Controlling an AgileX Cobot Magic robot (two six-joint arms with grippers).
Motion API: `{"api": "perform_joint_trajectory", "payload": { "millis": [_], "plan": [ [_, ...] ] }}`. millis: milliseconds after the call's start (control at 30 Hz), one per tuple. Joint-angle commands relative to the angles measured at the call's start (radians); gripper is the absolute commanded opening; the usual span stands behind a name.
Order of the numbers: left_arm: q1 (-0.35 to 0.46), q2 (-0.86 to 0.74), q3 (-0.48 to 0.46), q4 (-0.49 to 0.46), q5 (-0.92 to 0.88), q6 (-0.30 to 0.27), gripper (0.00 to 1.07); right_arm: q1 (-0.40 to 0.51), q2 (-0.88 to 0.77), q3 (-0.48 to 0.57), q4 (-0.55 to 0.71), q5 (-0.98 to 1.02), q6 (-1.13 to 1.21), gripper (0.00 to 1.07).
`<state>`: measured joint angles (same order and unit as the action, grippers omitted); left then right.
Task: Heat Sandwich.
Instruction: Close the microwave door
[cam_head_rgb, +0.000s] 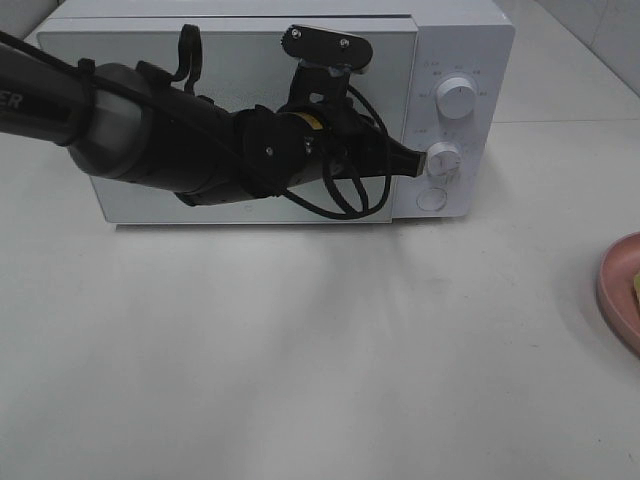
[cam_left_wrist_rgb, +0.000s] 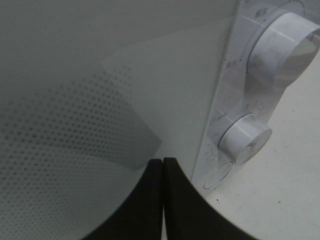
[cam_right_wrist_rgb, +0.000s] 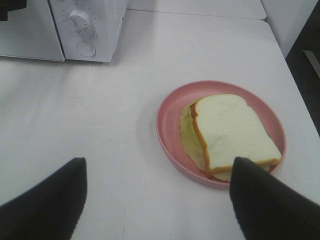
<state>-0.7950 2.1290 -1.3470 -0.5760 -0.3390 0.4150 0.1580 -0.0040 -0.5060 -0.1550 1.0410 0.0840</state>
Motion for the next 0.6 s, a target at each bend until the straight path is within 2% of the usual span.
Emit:
{"api": "perform_joint_trajectory", "payload": {
  "millis": [33, 300, 600],
  "plan": [
    [0.045, 0.018, -0.041, -0.06, -0.107, 0.007, 0.0, -0.009, -0.027, 0.002, -0.001, -0.006, -0.008, 0.76],
    [0.059, 0.024, -0.042, -0.061, -0.117, 0.006, 0.0, -0.009, -0.027, 0.002, -0.001, -0.006, -0.008, 0.76],
    [0.067, 0.05, -0.11, -0.06, -0.113, 0.01, 0.0, -0.009, -0.027, 0.002, -0.001, -0.006, -0.008, 0.76]
  ]
}}
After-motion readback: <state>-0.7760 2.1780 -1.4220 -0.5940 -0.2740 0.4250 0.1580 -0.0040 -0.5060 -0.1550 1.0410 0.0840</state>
